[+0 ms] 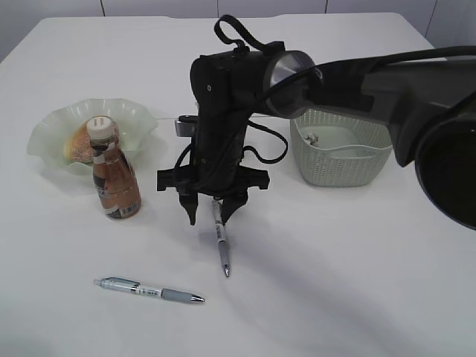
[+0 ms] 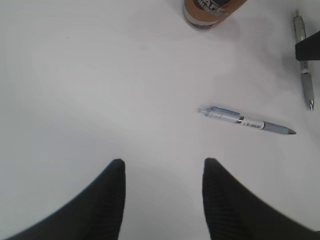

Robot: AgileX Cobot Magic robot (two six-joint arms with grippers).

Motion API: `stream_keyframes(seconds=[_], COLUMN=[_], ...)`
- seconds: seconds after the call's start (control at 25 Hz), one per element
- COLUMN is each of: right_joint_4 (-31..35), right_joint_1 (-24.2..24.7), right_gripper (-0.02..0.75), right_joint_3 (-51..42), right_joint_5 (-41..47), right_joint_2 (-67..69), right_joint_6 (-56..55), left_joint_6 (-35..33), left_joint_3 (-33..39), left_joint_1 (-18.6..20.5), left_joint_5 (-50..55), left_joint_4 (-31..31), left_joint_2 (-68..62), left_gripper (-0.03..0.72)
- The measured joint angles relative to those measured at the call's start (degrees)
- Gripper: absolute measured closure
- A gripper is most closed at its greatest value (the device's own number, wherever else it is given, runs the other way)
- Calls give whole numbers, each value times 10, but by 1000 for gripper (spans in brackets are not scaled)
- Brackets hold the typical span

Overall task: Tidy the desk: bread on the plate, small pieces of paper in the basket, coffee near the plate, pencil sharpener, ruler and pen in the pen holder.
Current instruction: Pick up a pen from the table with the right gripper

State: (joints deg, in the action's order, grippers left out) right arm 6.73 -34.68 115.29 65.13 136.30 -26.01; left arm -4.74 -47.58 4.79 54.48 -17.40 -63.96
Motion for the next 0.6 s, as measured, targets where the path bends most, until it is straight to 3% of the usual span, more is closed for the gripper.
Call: stream_keyframes(seconds=[0.6], right_joint_4=[-10], right_joint_1=[0], right_gripper=[347], right_joint_3=[0], right_joint_5=[-5], right_joint_2=[8], right_joint_6=[-8], left_joint_6=[0], left_joint_3=[0], left_joint_1=[0], left_joint_5=[0], left_joint_4=[0], left_joint_2=[0], left_gripper=[318])
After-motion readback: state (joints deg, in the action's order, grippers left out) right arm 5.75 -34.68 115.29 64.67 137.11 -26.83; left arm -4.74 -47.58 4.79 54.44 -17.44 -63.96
